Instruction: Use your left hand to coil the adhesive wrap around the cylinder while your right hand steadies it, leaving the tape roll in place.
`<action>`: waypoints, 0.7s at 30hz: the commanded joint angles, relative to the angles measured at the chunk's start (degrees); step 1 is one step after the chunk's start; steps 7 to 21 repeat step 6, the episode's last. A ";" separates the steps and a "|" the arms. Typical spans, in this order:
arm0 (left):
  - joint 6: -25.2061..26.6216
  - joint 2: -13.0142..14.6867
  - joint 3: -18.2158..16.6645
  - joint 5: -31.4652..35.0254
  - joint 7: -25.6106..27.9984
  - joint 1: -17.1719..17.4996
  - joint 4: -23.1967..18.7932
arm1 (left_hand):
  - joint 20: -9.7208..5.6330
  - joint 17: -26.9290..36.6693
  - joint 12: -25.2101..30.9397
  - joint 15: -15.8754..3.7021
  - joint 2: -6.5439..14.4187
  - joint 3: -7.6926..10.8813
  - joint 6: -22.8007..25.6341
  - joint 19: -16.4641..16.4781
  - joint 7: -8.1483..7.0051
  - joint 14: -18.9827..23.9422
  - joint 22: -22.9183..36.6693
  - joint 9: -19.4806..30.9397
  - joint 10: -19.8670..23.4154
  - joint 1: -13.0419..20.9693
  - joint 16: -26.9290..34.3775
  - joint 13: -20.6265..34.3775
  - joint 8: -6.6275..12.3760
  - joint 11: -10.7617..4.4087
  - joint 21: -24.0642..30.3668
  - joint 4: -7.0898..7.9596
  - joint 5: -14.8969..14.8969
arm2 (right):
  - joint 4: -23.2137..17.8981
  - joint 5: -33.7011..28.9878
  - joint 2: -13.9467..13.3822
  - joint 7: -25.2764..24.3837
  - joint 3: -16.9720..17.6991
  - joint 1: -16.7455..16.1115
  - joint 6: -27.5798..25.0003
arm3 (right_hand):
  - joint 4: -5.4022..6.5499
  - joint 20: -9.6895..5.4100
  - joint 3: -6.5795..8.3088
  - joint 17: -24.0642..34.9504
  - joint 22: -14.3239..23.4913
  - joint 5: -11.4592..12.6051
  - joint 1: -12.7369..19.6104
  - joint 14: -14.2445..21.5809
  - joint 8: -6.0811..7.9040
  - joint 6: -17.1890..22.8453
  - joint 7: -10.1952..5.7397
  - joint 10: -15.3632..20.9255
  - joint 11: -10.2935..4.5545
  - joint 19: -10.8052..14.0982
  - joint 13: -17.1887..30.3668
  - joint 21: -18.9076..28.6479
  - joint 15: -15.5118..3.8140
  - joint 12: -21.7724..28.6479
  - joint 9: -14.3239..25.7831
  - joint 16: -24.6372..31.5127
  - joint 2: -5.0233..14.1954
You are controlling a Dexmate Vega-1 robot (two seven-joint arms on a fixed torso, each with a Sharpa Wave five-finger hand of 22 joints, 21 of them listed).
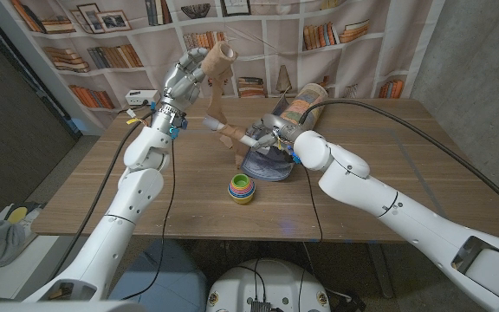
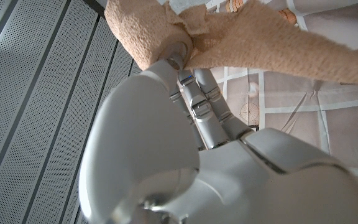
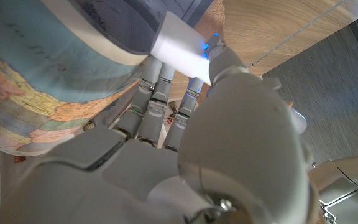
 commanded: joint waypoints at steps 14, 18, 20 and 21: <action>0.29 1.04 -0.57 -0.77 -2.54 1.34 -0.53 | 0.15 0.14 0.33 -4.47 0.59 0.14 -0.48 0.16 0.11 4.84 0.15 0.15 0.06 0.07 0.55 0.13 0.56 -0.18 0.40 -0.02 0.37 | -0.06 -0.73 0.30 0.54 -0.49 0.52 -1.15 | 2.41 -2.85 7.72 0.31 0.12 0.29 0.15 9.33 -0.19 0.08 0.21 2.78 -2.28 0.62 0.24 -0.30 -15.77 0.29 0.17 0.38 0.57; 0.29 1.04 -0.57 -0.77 -2.54 1.34 -0.53 | 0.15 0.14 0.33 -4.47 0.59 0.14 -0.48 0.16 0.11 4.84 0.15 0.15 0.06 0.07 0.55 0.13 0.56 -0.18 0.40 -0.02 0.37 | -0.06 -0.73 0.30 0.54 -0.49 0.52 -1.15 | 2.41 -2.85 7.72 0.31 0.12 0.29 0.15 9.33 -0.19 0.08 0.21 2.78 -2.28 0.62 0.24 -0.30 -15.77 0.29 0.17 0.38 0.57; 0.29 1.04 -0.57 -0.77 -2.54 1.34 -0.53 | 0.15 0.14 0.33 -4.47 0.59 0.14 -0.48 0.16 0.11 4.84 0.15 0.15 0.06 0.07 0.55 0.13 0.56 -0.18 0.40 -0.02 0.37 | -0.06 -0.73 0.30 0.54 -0.49 0.52 -1.15 | 2.41 -2.85 7.72 0.31 0.12 0.29 0.15 9.33 -0.19 0.08 0.21 2.78 -2.28 0.62 0.24 -0.30 -15.77 0.29 0.17 0.38 0.57; 0.29 1.04 -0.57 -0.77 -2.54 1.34 -0.53 | 0.15 0.14 0.33 -4.47 0.59 0.14 -0.48 0.16 0.11 4.84 0.15 0.15 0.06 0.07 0.55 0.13 0.56 -0.18 0.40 -0.02 0.37 | -0.06 -0.73 0.30 0.54 -0.49 0.52 -1.15 | 2.41 -2.85 7.72 0.31 0.12 0.29 0.15 9.33 -0.19 0.08 0.21 2.78 -2.28 0.62 0.24 -0.30 -15.77 0.29 0.17 0.38 0.57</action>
